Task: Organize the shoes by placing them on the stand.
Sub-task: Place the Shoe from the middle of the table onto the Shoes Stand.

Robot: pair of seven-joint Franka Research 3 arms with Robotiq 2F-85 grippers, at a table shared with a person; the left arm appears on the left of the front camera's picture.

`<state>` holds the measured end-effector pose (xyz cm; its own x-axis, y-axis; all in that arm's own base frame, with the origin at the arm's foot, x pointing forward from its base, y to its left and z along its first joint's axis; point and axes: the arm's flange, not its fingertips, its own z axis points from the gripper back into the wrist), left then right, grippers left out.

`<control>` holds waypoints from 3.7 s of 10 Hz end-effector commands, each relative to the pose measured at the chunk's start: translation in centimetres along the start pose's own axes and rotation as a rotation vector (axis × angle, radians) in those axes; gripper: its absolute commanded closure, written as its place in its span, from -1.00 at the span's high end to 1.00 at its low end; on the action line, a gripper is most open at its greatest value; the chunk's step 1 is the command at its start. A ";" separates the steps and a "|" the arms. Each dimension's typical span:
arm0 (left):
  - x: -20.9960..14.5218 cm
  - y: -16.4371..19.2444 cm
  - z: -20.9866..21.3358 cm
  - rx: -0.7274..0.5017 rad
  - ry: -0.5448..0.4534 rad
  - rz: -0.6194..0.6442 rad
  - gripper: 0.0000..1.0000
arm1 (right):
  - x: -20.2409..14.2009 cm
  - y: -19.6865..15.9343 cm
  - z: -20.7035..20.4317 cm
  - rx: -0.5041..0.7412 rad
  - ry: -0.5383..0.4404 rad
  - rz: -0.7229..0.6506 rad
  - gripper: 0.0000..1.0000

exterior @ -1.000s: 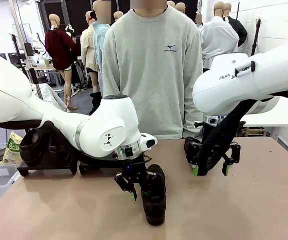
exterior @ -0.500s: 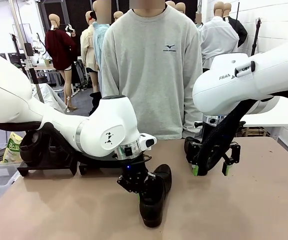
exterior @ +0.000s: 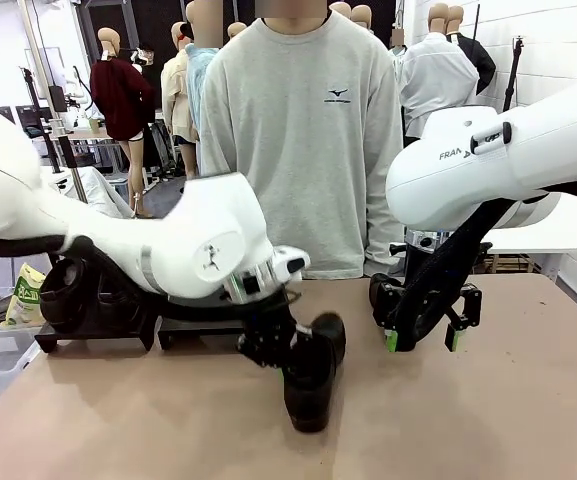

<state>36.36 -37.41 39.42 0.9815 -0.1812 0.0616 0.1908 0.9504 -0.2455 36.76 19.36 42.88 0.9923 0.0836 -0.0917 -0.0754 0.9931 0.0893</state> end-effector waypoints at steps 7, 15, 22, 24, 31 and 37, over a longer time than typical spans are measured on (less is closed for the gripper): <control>2.9 18.9 17.5 0.154 -0.440 -0.020 -1.00 | 0.3 0.3 0.2 0.000 0.000 -0.017 1.00; 4.4 24.8 17.9 0.148 -0.442 0.087 -1.00 | 0.3 0.3 0.2 0.000 0.000 -0.017 1.00; 10.4 25.3 13.4 0.147 -0.450 0.076 -1.00 | 0.3 0.3 0.2 0.000 0.000 -0.017 1.00; 11.4 26.3 11.9 0.163 -0.427 0.111 -1.00 | 0.3 0.3 0.2 0.000 0.000 -0.017 1.00; 11.6 24.9 9.9 0.111 -0.397 0.168 -1.00 | 0.3 0.3 0.2 0.000 0.000 -0.017 1.00; 11.8 23.9 8.7 0.136 -0.325 0.211 -1.00 | 0.3 0.3 0.2 0.000 0.000 -0.017 1.00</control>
<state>51.82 -13.86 42.00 0.9386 0.0708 0.3377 -0.0133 0.9854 -0.1696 36.80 19.36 42.86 0.9923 0.0832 -0.0921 -0.0750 0.9932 0.0892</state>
